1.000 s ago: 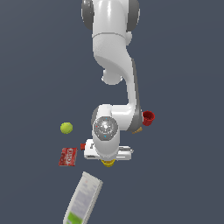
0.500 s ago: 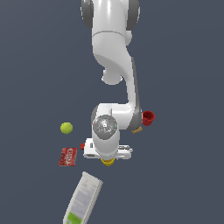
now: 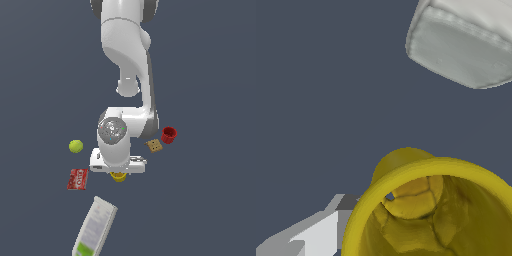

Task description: Pick up a designated object from a clutter of objects.

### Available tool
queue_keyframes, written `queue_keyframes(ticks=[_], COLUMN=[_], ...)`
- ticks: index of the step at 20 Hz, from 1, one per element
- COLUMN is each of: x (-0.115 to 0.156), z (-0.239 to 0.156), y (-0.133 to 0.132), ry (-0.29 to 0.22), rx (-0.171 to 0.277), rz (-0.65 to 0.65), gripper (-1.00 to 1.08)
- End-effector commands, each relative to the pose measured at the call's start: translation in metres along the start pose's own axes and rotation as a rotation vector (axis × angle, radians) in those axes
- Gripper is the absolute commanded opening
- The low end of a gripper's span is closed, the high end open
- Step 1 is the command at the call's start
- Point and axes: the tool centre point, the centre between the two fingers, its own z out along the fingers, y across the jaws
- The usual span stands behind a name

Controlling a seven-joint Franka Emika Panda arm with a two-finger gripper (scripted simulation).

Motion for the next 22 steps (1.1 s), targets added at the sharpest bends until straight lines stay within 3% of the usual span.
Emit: queue_keyframes(ticks=[1,22], x=[-0.009,-0.127], z=[-0.013,-0.166], y=[0.008,0.103], ry=[0.002,0.003], rx=[0.0,0.003], rz=[0.0,0.001], gripper=[-1.0,-1.0])
